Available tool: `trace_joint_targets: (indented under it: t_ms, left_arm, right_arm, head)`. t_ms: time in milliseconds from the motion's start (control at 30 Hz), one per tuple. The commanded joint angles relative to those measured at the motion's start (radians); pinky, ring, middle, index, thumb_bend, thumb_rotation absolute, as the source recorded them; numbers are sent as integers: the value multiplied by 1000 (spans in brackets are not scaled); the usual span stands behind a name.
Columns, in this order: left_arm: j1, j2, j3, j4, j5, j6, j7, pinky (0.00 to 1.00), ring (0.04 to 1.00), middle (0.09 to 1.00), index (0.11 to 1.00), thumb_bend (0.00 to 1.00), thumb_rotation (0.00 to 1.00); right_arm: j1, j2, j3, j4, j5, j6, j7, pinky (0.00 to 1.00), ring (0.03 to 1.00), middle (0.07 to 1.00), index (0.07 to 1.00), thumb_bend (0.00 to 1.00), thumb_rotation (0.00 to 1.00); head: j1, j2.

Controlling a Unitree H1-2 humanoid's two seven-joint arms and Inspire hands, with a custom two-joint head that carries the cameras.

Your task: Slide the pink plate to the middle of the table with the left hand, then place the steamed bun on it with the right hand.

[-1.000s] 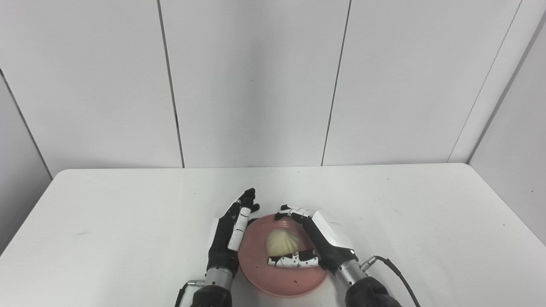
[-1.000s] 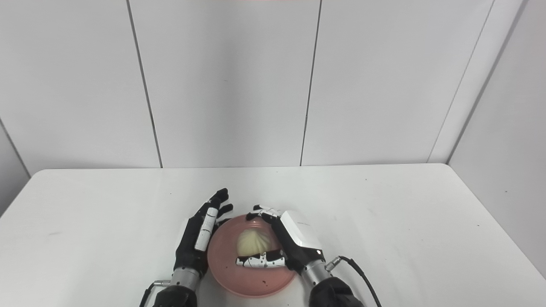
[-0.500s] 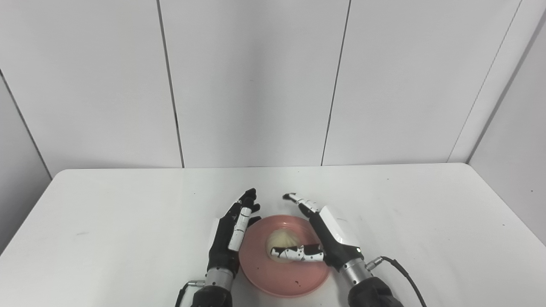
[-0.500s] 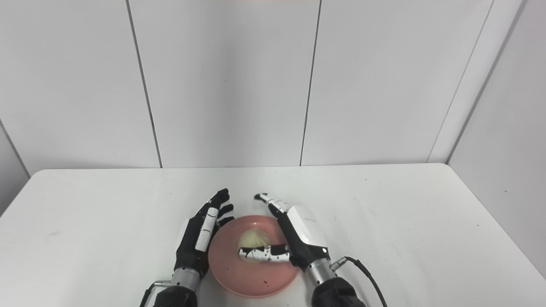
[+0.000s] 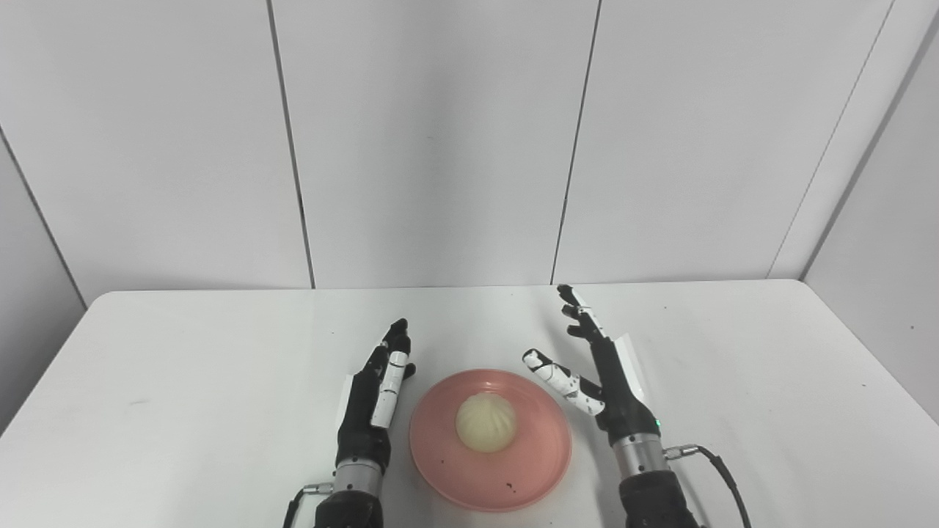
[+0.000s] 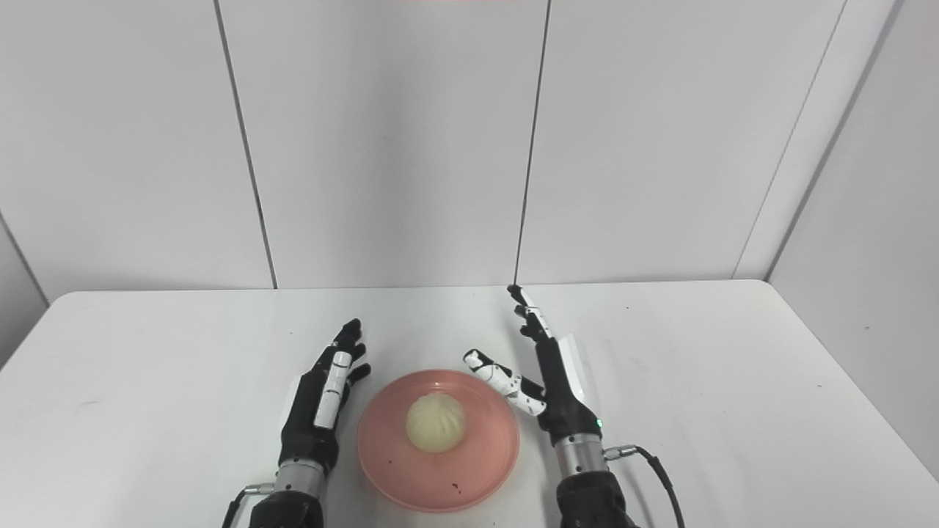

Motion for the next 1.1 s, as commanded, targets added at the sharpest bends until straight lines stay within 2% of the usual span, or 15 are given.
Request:
trace_joint_targets:
  t_ms: [0, 133, 267, 400, 533, 633, 833, 1067]
  left_arm:
    - [-10, 6, -9, -6, 32, -32, 20, 936, 947, 939, 867, 623, 915]
    - [-6, 2, -8, -2, 20, -48, 10, 935, 954, 948, 876, 610, 890]
    - [-5, -1, -6, 0, 6, -51, -1, 964, 967, 960, 887, 598, 874]
    - [-7, 0, -9, 0, 6, -46, 0, 962, 966, 960, 886, 590, 879]
    - [-9, -1, -8, 6, 1, -52, 0, 938, 964, 963, 889, 598, 874]
    - [-10, 0, -7, 8, -9, -57, -10, 917, 958, 965, 893, 589, 873]
    - [-11, 1, -9, 6, -22, -50, -16, 915, 956, 967, 892, 596, 873]
    - [-9, 1, -8, 3, -41, -46, -31, 897, 952, 963, 894, 595, 862]
  right_arm:
    - [-22, 17, -29, -1, 63, -41, -7, 758, 836, 876, 884, 687, 888]
    - [-17, 34, -58, 42, 162, -31, 29, 775, 826, 872, 883, 677, 986]
    - [-14, 54, -72, 60, 242, 21, 65, 767, 823, 860, 900, 701, 1000]
    - [-14, 62, -73, 55, 279, 90, 98, 773, 843, 881, 920, 694, 1000]
    - [-8, 56, -50, 32, 253, 143, 116, 790, 856, 905, 929, 638, 1000]
    - [-3, 52, -38, 19, 245, 162, 129, 803, 867, 911, 933, 663, 1000]
    - [-3, 44, -29, 14, 226, 180, 134, 823, 880, 921, 926, 704, 1000]
    - [0, 40, -27, 6, 219, 185, 136, 866, 897, 934, 925, 668, 1000]
  head:
    - [1, 0]
    - [1, 3]
    - [-2, 2]
    - [-1, 1]
    - [-1, 1]
    - [-2, 1]
    - [-3, 1]
    - [-6, 2]
